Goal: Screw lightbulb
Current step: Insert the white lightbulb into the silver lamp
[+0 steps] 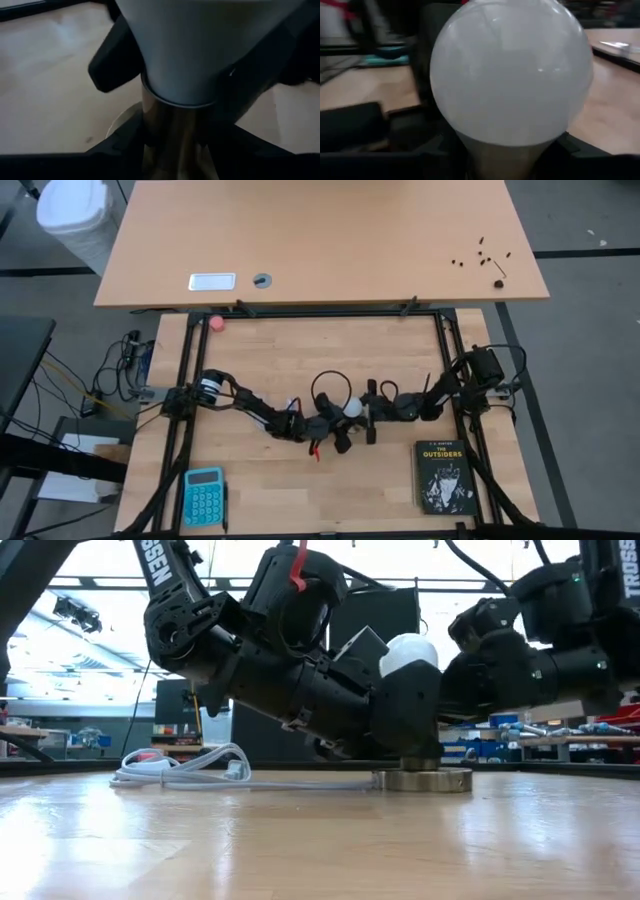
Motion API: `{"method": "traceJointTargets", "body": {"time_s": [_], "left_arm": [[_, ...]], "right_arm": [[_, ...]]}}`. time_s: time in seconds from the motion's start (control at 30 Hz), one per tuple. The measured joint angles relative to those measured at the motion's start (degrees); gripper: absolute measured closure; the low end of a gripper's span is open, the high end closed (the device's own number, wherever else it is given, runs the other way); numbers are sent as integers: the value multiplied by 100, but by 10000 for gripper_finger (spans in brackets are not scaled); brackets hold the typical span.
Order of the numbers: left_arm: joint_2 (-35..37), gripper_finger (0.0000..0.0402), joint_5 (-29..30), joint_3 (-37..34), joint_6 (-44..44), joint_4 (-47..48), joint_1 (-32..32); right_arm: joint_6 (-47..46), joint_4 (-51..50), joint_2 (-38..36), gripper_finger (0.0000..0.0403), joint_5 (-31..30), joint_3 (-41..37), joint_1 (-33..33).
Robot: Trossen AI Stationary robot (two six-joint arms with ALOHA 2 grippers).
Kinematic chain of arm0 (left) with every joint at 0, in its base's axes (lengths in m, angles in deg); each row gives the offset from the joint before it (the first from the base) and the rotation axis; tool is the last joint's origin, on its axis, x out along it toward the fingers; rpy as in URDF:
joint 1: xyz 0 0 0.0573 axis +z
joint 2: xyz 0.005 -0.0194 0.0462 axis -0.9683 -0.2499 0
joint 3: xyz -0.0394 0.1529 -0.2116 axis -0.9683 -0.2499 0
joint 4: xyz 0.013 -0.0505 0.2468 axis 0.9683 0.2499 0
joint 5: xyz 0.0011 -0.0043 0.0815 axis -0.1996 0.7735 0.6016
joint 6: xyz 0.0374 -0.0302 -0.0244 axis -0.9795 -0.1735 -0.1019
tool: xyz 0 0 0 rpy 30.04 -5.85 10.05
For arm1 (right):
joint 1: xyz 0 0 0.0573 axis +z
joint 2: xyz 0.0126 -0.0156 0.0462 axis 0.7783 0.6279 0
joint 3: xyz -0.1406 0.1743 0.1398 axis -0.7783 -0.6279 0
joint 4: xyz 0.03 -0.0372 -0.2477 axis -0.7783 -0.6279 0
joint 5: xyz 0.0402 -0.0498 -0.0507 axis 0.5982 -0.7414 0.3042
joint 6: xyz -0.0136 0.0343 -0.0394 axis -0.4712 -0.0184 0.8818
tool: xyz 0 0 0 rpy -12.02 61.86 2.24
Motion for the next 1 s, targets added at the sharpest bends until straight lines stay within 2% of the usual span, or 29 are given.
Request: {"method": "traceJointTargets", "body": {"time_s": [0.3,0.4,0.5,0.7,0.8,1.0], "left_arm": [[-4,217,103,19,-2,64,28],[-4,217,168,15,4,74,28],[-4,217,172,13,-7,75,26],[-4,217,178,13,-7,76,26],[-4,217,149,17,-23,73,18],[-4,217,-3,31,-48,93,0]], "right_arm": [[-270,-291,43,224,-2223,331,583],[-277,-680,41,224,-2690,557,697],[-267,-886,41,224,-2910,678,771],[-202,-843,39,217,-2747,649,770],[-147,-601,45,193,-2147,521,675],[-421,92,45,118,-982,101,468]]}}
